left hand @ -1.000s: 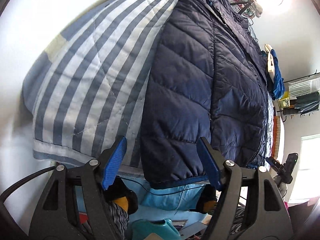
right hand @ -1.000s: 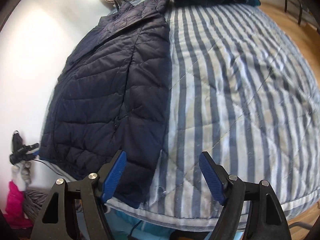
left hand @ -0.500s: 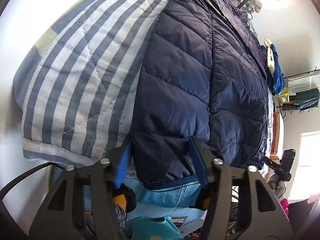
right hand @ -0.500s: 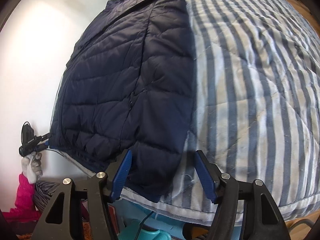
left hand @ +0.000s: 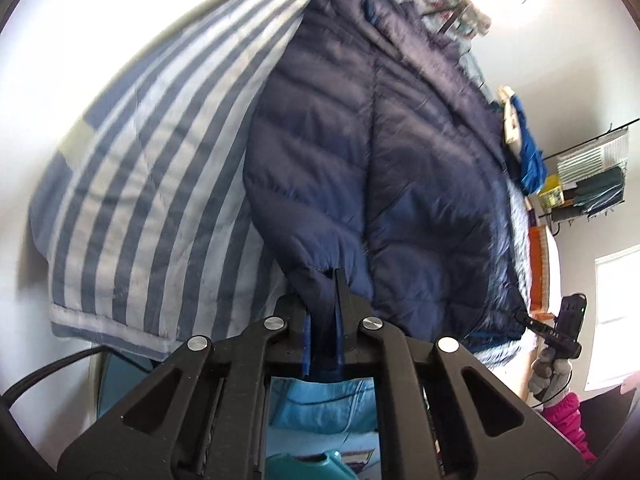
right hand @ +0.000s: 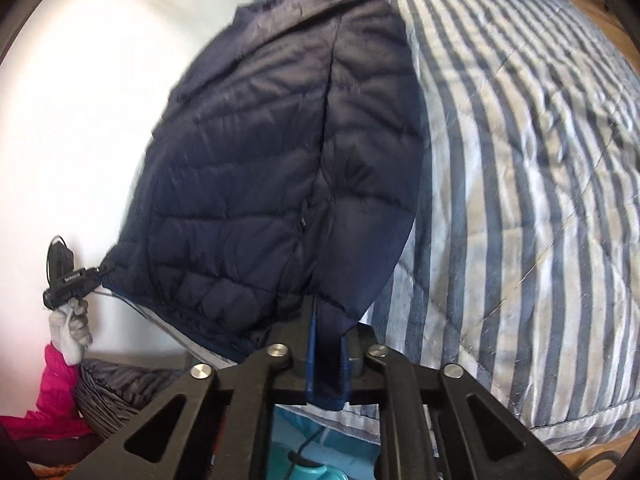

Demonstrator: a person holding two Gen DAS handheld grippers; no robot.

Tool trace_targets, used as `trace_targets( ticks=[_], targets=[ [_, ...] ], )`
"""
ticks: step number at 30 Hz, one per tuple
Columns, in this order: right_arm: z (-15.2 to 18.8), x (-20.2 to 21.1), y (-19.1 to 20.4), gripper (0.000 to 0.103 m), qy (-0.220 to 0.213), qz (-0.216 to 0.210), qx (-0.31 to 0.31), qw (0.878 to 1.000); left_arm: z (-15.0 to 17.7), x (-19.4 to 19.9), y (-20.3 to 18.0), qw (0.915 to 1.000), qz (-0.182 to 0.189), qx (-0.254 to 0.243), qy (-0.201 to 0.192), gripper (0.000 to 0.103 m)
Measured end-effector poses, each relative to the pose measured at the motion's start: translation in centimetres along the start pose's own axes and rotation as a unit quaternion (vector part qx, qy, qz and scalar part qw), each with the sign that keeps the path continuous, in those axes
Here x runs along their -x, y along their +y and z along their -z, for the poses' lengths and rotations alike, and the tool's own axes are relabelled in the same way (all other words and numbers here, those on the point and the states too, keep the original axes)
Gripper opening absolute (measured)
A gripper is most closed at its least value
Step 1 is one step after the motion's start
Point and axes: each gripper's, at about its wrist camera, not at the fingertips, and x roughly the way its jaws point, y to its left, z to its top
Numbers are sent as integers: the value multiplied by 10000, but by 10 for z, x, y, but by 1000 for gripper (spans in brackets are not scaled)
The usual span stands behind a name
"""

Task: Fold large clothes
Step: 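Grasp the jacket hem with the left tool while the right tool grasps it too, then lift the held hem with both tools and fold it toward the collar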

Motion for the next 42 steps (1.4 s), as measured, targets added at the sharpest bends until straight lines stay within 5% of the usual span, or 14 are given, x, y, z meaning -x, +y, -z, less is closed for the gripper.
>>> trace_targets(
  ticks=[11, 19, 30, 42],
  targets=[
    [-45, 82, 30, 1, -1399, -401, 227, 9891, -47, 62, -63, 9929, 340, -450, -1051, 4],
    [-100, 102, 43, 1, -1874, -180, 339, 9815, -104, 79, -89, 9868, 252, -537, -1506, 4],
    [-182, 69, 42, 1, -1958, 263, 368, 9796, -180, 29, -102, 9866, 83, -373, -1587, 4],
    [-272, -15, 18, 1, -1603, 836, 202, 9833, -255, -69, -86, 9910, -273, -76, -1311, 4]
  ],
)
